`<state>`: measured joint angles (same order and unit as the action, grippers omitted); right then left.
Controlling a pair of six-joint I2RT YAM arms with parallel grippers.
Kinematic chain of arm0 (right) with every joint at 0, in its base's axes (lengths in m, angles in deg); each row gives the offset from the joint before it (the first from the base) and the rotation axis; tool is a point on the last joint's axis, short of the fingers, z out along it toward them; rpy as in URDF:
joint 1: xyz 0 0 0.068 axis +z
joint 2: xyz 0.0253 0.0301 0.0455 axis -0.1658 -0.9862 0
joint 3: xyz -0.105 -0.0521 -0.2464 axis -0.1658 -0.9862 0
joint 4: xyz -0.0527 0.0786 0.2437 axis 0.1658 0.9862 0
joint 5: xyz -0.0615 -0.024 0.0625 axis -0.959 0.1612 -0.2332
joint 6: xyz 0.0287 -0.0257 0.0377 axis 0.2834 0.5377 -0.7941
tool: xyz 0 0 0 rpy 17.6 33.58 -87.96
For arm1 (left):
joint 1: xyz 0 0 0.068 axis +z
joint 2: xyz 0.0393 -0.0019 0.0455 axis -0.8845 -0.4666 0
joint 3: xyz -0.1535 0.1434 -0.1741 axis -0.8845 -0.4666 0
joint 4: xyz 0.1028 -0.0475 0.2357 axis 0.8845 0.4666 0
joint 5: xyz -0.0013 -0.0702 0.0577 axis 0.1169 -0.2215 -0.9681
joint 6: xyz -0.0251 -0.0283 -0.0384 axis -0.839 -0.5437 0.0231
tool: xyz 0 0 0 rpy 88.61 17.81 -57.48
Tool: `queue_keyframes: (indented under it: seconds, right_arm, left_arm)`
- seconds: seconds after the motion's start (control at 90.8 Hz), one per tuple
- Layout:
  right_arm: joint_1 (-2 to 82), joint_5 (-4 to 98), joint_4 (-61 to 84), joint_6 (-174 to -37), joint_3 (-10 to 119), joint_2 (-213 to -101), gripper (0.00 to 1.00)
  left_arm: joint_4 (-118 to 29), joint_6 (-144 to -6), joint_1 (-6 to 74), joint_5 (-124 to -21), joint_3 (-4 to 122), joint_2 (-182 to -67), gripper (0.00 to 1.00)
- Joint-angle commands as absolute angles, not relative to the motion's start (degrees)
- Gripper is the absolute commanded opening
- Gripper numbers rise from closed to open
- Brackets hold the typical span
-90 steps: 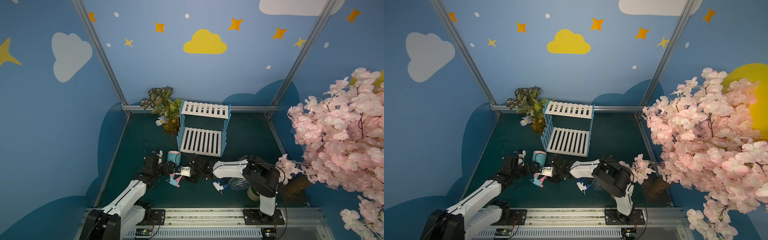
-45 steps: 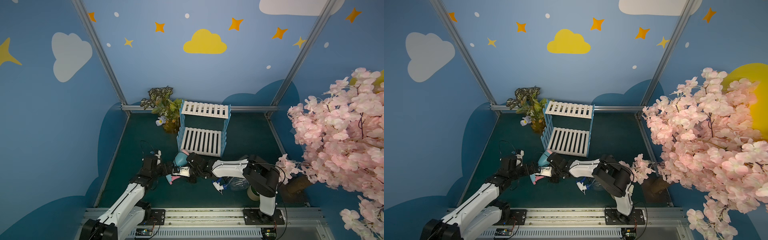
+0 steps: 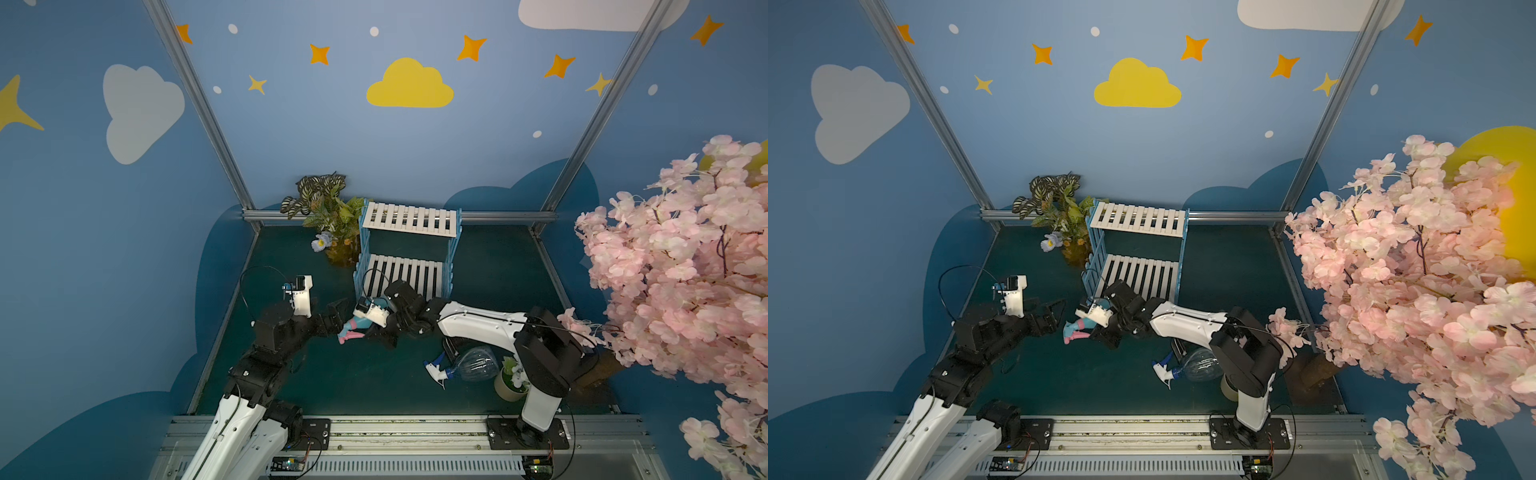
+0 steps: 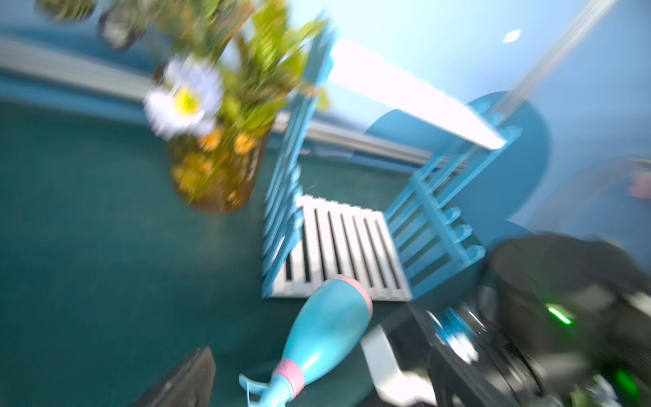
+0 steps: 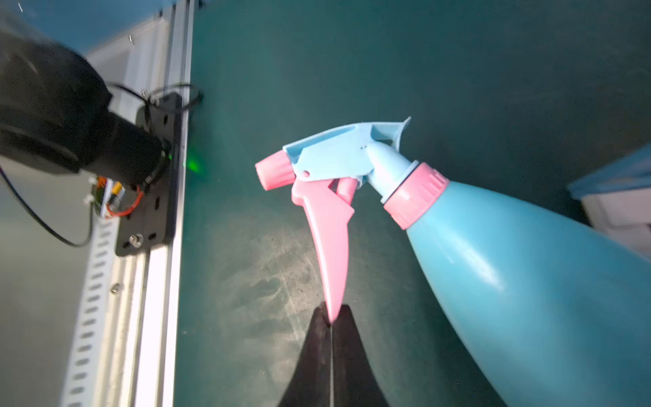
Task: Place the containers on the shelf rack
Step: 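Pick up a container from the center of the board.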
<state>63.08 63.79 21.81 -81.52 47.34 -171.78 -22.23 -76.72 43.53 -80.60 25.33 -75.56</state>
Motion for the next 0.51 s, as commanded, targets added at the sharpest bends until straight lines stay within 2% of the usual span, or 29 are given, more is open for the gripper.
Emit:
queue_keyframes:
  seconds: [0.0, 0.165, 0.242, 0.308, 0.407, 0.496]
  right_arm:
    - [58.06, 70.44, 28.50, -88.78, 49.27, -167.04, 0.00]
    - [51.39, 78.63, 30.92, -93.96, 50.12, -161.56, 0.00]
    - [48.96, 82.65, 31.10, -96.41, 50.25, -159.37, 0.00]
    - [46.96, 86.11, 32.33, -97.55, 50.70, -157.54, 0.00]
    - [45.14, 91.03, 36.78, -96.33, 52.22, -155.34, 0.00]
    - [44.84, 93.81, 44.91, -89.96, 53.79, -153.80, 0.00]
  left_arm:
    - [-18.75, -61.52, 39.43, -78.61, 29.64, -77.76, 0.99]
    - [-18.76, -44.55, 36.19, -72.01, 34.37, -78.23, 1.00]
    - [-20.72, -41.05, 34.32, -71.00, 33.25, -77.45, 1.00]
    - [-22.32, -37.91, 34.27, -65.63, 31.46, -77.00, 1.00]
    - [-21.71, -34.18, 34.32, -62.13, 30.61, -77.25, 1.00]
    - [-21.66, -32.19, 34.26, -62.70, 30.74, -77.80, 1.00]
